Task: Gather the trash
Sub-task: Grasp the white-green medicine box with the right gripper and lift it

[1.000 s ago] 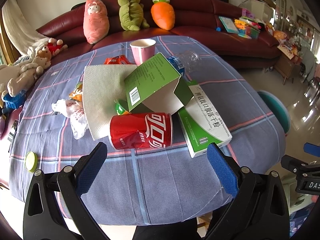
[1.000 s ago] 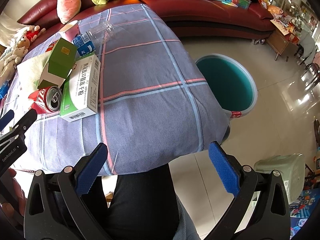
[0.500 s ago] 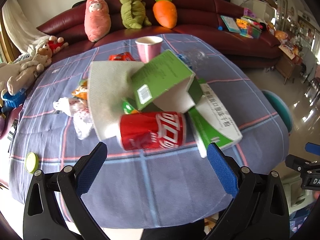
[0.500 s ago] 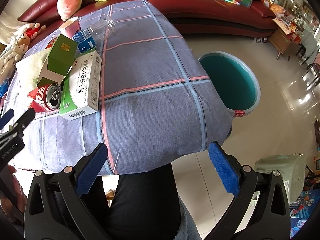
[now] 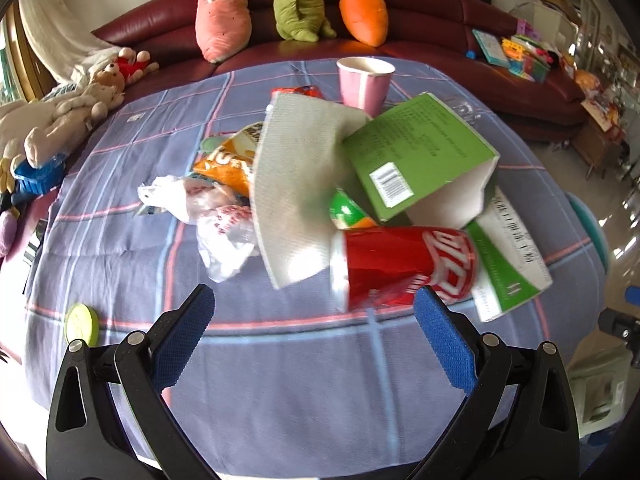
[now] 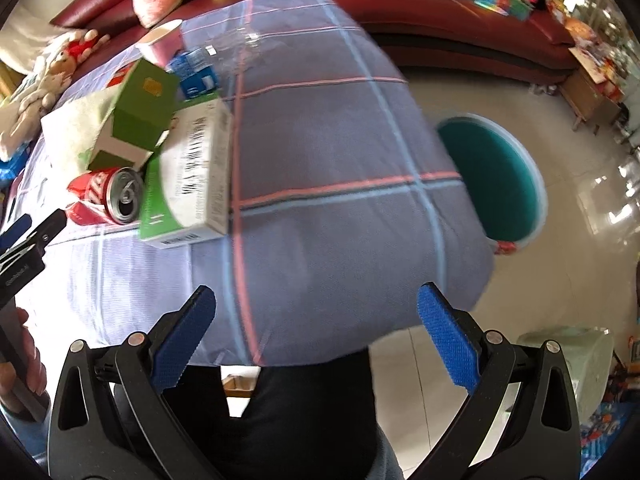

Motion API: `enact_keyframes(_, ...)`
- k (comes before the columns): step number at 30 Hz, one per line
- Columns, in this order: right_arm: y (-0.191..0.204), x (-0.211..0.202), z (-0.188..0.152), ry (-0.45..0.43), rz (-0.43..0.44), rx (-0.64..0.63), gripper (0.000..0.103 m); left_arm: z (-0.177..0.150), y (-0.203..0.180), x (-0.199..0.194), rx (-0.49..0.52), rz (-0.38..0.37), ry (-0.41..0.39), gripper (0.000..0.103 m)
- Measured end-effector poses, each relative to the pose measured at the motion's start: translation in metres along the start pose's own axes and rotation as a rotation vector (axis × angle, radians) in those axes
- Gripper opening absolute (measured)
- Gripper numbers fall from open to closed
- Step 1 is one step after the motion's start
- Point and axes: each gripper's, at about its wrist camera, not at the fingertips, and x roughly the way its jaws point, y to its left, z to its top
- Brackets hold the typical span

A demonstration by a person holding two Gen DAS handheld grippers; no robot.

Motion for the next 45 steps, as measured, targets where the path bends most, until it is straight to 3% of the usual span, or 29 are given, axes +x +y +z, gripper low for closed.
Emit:
enact_keyframes(7,0.043,0.029,0.033,0.063,0.092,-0.092,0.097,0.006,0.020,0.010,0.046,-0.031,-0.029,0.099)
enact_keyframes(15,0.075,0.049,0.076,0.102,0.192,-0.120,0.097,0.000,0.032,0.023,0.090,-0.175,-0.045,0.099)
enact_keyframes(18,0.082,0.055,0.085,0.125,0.221,-0.120,0.086,-0.002,0.032,0.026,0.108,-0.210,-0.047,0.099)
enact_keyframes(20,0.087,0.060,0.088,0.144,0.222,-0.126,0.081,-0.003,0.033,0.028,0.121,-0.224,-0.049,0.099)
enact_keyframes(25,0.099,0.076,0.098,0.161,0.176,-0.135,0.079,0.001,0.037,0.033,0.137,-0.226,-0.046,0.099)
enact_keyframes(27,0.099,0.081,0.100,0.166,0.161,-0.130,0.071,0.000,0.039,0.035,0.134,-0.243,-0.040,0.099)
enact_keyframes(30,0.096,0.080,0.100,0.162,0.161,-0.118,0.070,-0.002,0.033,0.034,0.158,-0.260,-0.039,0.099)
enact_keyframes(34,0.077,0.078,0.095,0.169,0.141,-0.090,0.070,0.002,0.014,0.027,0.247,-0.262,-0.068,0.099)
enact_keyframes(40,0.045,0.074,0.085,0.182,0.146,-0.035,0.070,0.021,-0.015,0.019,0.464,-0.250,-0.131,0.099)
enact_keyframes(44,0.028,0.070,0.078,0.180,0.147,-0.007,0.070,0.030,-0.033,0.027,0.557,-0.303,-0.100,0.099)
enact_keyframes(45,0.023,0.068,0.075,0.178,0.148,-0.002,0.070,0.030,-0.036,0.028,0.568,-0.306,-0.094,0.093)
